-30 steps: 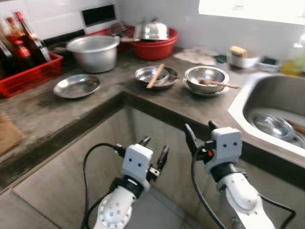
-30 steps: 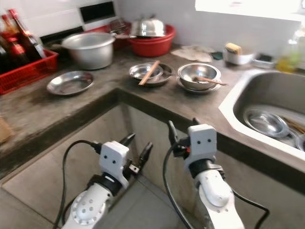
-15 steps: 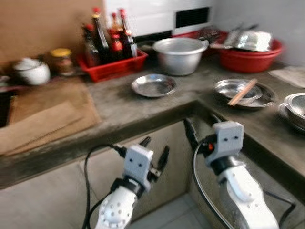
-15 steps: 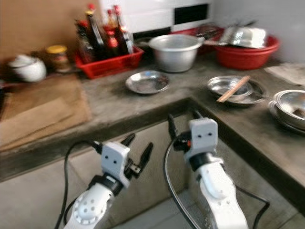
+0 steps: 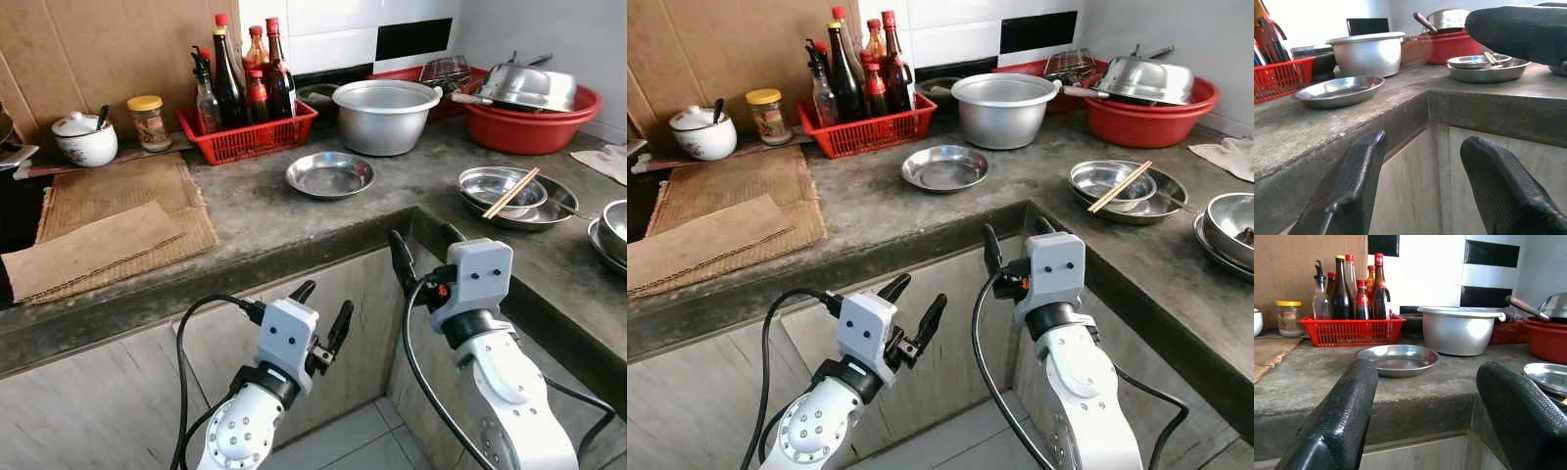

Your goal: Kitchen organization

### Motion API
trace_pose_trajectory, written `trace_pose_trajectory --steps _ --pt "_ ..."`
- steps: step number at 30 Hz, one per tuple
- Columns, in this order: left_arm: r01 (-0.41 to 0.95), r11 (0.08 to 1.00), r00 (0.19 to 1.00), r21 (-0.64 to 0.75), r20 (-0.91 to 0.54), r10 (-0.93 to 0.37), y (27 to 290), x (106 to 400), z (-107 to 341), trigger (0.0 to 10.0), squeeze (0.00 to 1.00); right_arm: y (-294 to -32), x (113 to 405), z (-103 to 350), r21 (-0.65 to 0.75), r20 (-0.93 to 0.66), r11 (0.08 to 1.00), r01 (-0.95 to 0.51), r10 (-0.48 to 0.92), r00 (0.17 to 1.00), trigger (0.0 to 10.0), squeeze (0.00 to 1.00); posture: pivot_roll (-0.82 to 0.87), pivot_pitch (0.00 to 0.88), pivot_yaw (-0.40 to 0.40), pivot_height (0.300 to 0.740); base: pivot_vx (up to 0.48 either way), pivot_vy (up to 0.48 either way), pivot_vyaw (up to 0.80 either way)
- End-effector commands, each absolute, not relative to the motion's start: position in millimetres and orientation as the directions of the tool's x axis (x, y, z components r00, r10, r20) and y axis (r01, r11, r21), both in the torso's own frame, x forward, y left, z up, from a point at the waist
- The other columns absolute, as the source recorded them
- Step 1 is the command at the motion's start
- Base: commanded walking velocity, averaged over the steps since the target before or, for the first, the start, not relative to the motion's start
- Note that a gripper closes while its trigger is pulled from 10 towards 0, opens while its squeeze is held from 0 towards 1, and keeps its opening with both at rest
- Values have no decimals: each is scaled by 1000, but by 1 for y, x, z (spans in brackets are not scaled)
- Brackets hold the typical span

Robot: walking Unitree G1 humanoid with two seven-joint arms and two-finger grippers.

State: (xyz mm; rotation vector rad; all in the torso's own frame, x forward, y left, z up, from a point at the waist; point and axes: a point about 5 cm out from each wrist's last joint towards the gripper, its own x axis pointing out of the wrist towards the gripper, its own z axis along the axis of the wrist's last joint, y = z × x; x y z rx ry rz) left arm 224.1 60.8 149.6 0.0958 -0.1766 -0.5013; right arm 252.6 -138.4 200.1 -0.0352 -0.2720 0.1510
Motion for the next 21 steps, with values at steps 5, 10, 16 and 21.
trace_pose_trajectory --steps 5,10,16,21 --pt "451 880 869 149 150 -471 63 225 151 10000 0 -135 255 200 -41 266 987 -157 162 950 10000 0 84 48 2 740 382 0 0" --pt "453 879 868 149 151 -473 63 226 152 10000 0 -135 255 200 -37 268 987 -156 160 950 10000 0 81 48 6 740 405 0 0" --pt "456 877 866 148 154 -476 61 226 153 10000 0 -136 255 198 -37 263 987 -155 159 951 10000 0 86 47 1 740 411 0 0" --pt "454 878 867 149 153 -474 62 226 153 10000 0 -135 256 198 -33 266 987 -158 161 950 10000 0 86 47 1 740 413 0 0"
